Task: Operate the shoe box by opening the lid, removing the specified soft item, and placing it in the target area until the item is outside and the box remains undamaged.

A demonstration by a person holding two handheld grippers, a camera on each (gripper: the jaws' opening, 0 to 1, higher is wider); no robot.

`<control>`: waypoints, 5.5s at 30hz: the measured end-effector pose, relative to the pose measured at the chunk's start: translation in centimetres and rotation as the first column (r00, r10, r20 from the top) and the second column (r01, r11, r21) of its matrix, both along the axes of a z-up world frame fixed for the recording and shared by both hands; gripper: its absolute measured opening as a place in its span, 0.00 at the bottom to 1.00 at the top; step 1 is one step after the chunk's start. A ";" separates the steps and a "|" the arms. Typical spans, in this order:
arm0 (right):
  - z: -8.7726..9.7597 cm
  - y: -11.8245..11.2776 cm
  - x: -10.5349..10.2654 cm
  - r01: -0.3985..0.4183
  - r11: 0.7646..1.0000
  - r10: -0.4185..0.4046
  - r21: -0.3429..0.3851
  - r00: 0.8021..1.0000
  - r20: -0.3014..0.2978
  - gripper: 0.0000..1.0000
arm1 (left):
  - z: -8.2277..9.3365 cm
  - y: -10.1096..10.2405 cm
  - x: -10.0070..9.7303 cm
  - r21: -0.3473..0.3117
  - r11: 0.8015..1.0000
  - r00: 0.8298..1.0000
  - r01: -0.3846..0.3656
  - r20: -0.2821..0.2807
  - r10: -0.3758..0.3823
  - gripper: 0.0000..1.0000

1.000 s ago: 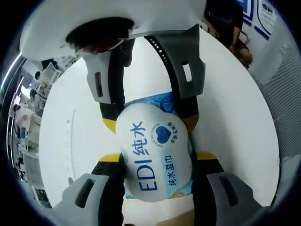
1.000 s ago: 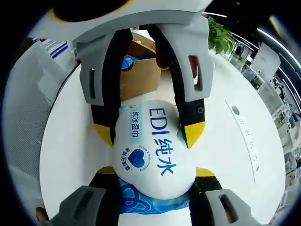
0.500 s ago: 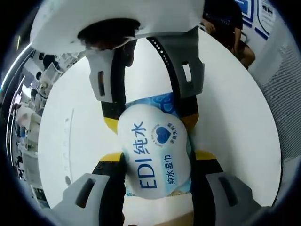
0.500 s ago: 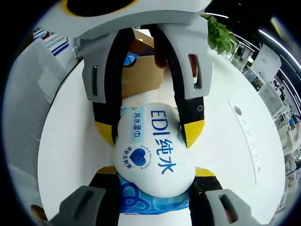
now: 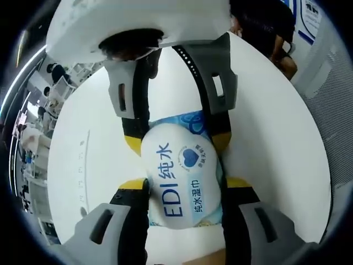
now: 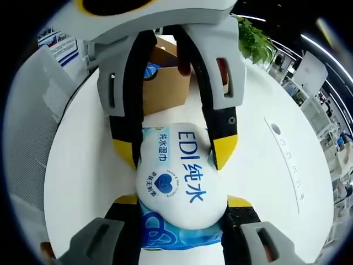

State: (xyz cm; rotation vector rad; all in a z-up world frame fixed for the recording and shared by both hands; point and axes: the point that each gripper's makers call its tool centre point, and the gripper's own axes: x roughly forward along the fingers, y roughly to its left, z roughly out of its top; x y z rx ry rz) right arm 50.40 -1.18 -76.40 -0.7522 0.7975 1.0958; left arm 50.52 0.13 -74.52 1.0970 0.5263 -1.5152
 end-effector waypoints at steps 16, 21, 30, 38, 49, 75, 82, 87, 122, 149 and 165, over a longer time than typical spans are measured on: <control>2.3 -1.1 -1.2 0.138 0.988 -0.138 0.065 0.990 -0.004 0.49 | 1.6 1.0 -0.6 -0.017 0.999 0.999 -0.051 0.004 0.051 0.50; 2.9 -1.2 -1.4 0.188 0.977 -0.188 0.102 0.982 -0.016 0.50 | 2.5 2.2 -0.5 -0.025 0.997 0.997 -0.066 0.033 0.067 0.51; 4.5 -0.9 -2.4 0.282 0.940 -0.282 0.191 0.959 -0.025 0.52 | 4.6 3.2 -1.3 -0.101 0.983 0.988 -0.151 -0.009 0.151 0.53; 5.7 -1.1 -3.1 0.406 0.861 -0.407 0.305 0.911 -0.065 0.54 | 6.3 4.0 -2.0 -0.188 0.951 0.969 -0.245 -0.069 0.236 0.54; 7.2 -1.2 -4.2 0.509 0.759 -0.511 0.406 0.852 -0.112 0.54 | 8.1 4.4 -3.6 -0.268 0.909 0.948 -0.318 -0.121 0.295 0.56; 12.1 1.6 -4.2 0.556 0.641 -0.589 0.528 0.798 -0.126 0.53 | 12.1 10.8 -4.1 -0.392 0.784 0.877 -0.481 -0.210 0.433 0.56; 13.0 3.8 -4.8 0.550 0.640 -0.584 0.537 0.802 -0.125 0.52 | 13.0 13.2 -3.9 -0.422 0.733 0.845 -0.533 -0.230 0.482 0.55; 13.6 5.3 -5.4 0.544 0.642 -0.579 0.540 0.806 -0.123 0.52 | 13.6 14.6 -4.5 -0.447 0.691 0.821 -0.568 -0.257 0.509 0.55; 13.2 8.7 -8.7 0.583 0.523 -0.640 0.622 0.750 -0.165 0.52 | 12.2 20.7 -8.4 -0.470 0.512 0.673 -0.719 -0.285 0.682 0.57; 11.2 11.9 -11.6 0.581 0.500 -0.619 0.642 0.758 -0.204 0.55 | 11.3 26.1 -10.0 -0.457 0.300 0.472 -0.837 -0.326 0.819 0.62; 11.7 15.0 -8.3 0.484 0.648 -0.506 0.588 0.851 -0.142 0.56 | 10.7 27.0 -9.6 -0.445 0.287 0.446 -0.848 -0.307 0.841 0.62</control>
